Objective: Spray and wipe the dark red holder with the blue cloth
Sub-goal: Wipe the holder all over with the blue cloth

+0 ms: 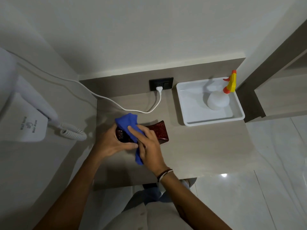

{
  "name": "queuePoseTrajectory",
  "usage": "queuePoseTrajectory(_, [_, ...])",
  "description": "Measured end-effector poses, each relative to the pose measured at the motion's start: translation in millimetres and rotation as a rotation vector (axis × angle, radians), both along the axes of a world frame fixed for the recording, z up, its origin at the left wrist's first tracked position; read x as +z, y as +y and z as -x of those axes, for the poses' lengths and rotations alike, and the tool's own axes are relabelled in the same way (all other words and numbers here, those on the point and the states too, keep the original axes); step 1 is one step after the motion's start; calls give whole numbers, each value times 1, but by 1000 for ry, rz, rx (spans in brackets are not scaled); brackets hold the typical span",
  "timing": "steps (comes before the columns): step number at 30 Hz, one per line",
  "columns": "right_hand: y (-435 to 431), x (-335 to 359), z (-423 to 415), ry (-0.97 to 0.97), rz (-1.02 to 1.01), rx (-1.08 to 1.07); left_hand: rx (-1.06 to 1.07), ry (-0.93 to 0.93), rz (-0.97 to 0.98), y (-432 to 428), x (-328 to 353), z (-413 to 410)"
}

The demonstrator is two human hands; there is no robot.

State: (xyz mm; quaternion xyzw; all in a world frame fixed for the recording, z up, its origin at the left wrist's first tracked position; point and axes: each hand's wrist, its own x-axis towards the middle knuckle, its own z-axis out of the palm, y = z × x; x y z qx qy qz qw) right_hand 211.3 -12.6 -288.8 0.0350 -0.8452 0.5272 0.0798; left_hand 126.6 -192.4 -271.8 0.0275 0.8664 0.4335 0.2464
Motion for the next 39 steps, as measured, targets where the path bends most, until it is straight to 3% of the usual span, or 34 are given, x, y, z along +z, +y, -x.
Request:
queuePoseTrajectory(2, [20, -16, -5, -3, -137, -35, 28, -25, 4, -4, 4, -2])
queuePoseTrajectory(5, [64, -45, -9, -188, -290, -217, 70, -47, -6, -1, 11, -6])
queuePoseTrajectory(7, [84, -58, -7, -320, -129, -395, 101, -71, -18, 4, 15, -8])
queuePoseTrajectory(9, [98, -62, 0, -470, 190, -539, 157, -112, -30, 9, 18, -8])
queuePoseTrajectory(11, [104, -62, 4, -564, 426, -535, 185, -156, -7, 14, 22, -6])
queuePoseTrajectory(15, [95, -61, 6, -582, 674, -402, 190, -209, 55, 18, 32, -2])
queuePoseTrajectory(19, [90, -63, 14, -640, 865, -500, 106, -70, 51, 21, 39, -3])
queuePoseTrajectory(24, [87, -60, 25, -731, 849, -533, 130, -92, 239, 19, 25, -9])
queuePoseTrajectory(26, [86, -58, 29, -764, 833, -552, 156, -97, 195, 18, 21, -10])
queuePoseTrajectory(29, [89, -57, 34, -798, 816, -592, 50, 18, 133, 14, 18, -17])
queuePoseTrajectory(34, [95, -61, 41, -817, 740, -571, -223, 192, 259, 8, 17, -25])
queuePoseTrajectory(39, [94, -55, 44, -805, 606, -552, -265, 436, 438, 20, 20, -23])
